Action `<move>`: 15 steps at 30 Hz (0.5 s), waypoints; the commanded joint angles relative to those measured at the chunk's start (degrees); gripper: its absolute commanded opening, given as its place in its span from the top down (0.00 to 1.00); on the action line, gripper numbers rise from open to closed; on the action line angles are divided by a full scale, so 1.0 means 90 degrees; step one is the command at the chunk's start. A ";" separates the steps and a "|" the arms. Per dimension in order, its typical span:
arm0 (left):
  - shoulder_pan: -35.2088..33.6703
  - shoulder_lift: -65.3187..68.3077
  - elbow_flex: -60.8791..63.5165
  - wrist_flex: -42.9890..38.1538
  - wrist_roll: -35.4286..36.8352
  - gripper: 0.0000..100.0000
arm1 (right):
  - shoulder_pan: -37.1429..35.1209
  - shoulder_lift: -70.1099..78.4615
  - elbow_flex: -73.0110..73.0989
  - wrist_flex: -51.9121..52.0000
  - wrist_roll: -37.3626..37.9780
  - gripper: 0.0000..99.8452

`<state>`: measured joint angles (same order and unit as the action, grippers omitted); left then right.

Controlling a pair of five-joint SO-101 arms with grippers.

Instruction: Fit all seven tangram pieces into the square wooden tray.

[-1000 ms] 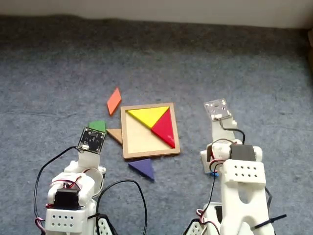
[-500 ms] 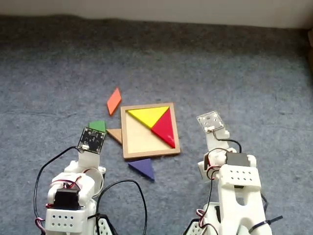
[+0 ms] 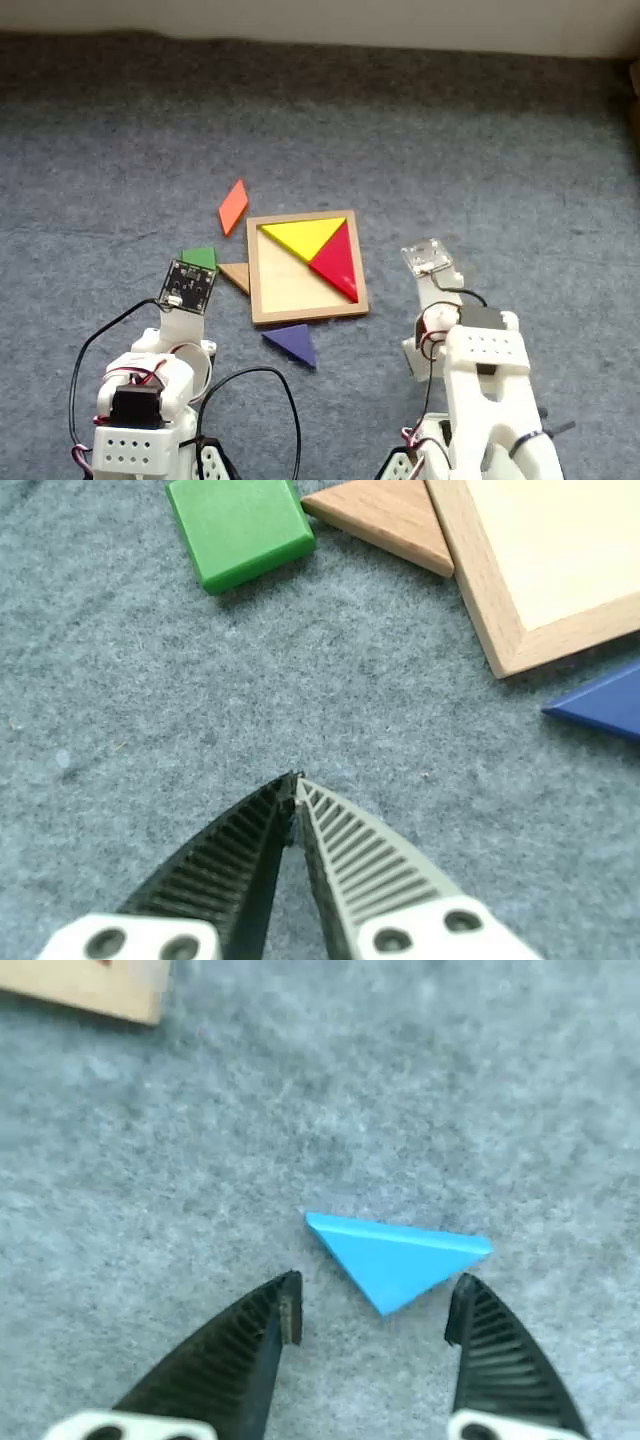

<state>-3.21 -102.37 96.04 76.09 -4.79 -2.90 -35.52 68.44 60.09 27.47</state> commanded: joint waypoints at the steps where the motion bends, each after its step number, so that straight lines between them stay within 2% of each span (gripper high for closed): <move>1: -0.0024 -0.0181 0.0122 0.0049 0.0049 1.00 | 0.0083 0.1216 -0.0874 -0.0112 -0.0283 0.77; 8: -0.0024 -0.0181 0.0122 0.0049 0.0049 1.00 | 0.0093 0.2603 -0.1802 -0.0298 -0.0283 0.78; 15: -0.0024 -0.0181 0.0122 0.0049 0.0049 1.00 | 0.0073 0.2613 -0.1900 -0.0620 -0.0303 0.96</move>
<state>-3.21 -102.37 96.04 76.09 -4.79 -2.02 -13.01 53.49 57.63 25.19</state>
